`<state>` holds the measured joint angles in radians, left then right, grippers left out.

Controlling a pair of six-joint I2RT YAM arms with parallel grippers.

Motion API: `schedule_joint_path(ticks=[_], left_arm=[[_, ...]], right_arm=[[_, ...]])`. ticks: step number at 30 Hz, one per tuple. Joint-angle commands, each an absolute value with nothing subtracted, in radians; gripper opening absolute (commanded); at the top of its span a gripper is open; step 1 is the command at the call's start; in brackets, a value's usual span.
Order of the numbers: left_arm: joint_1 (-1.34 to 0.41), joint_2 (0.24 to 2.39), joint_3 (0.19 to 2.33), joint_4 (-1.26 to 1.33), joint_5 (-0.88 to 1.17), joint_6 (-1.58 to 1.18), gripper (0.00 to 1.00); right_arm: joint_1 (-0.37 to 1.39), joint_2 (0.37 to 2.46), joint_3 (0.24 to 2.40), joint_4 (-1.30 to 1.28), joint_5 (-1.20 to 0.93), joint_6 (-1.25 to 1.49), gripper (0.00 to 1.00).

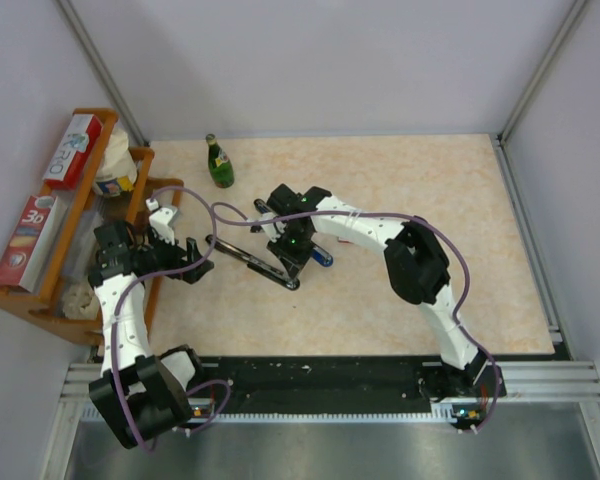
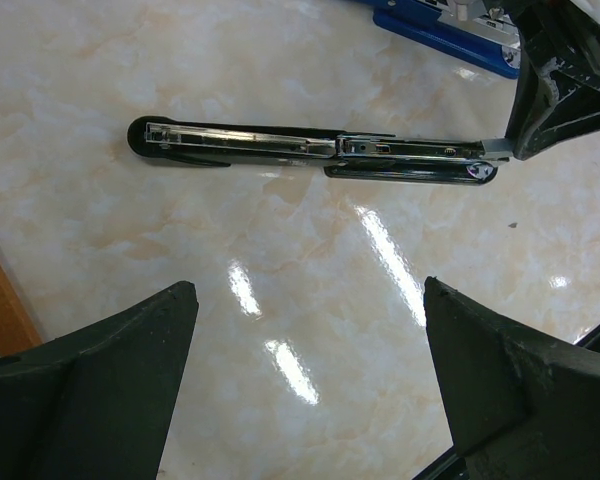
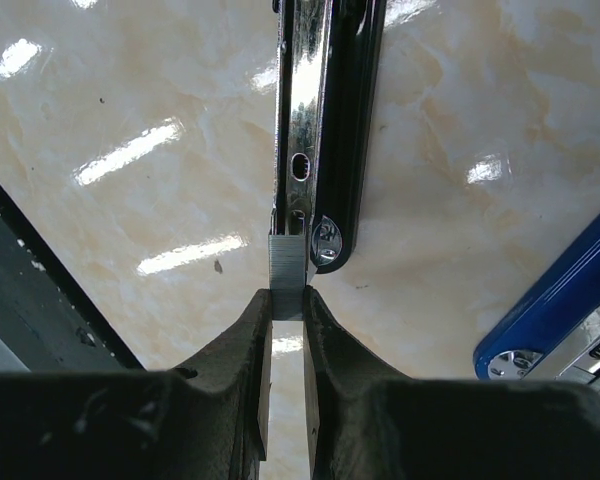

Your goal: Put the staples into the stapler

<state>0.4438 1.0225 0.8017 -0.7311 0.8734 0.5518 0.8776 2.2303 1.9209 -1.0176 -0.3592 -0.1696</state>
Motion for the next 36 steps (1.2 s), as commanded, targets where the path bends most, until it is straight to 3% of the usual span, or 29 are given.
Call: schedule_joint_path(ticks=[1, 29, 36], left_arm=[[0.453, 1.0, 0.799, -0.7, 0.893, 0.56, 0.99], [0.451, 1.008, 0.799, -0.703, 0.899, 0.566, 0.99], [0.451, 1.005, 0.798, -0.703, 0.899, 0.568, 0.99]], right_arm=[[0.894, 2.246, 1.982, -1.014, -0.31, -0.166, 0.08], [0.896, 2.286, 2.006, -1.029, -0.244, -0.206, 0.08], [0.896, 2.287, 2.008, -1.032, -0.244, -0.207, 0.12]])
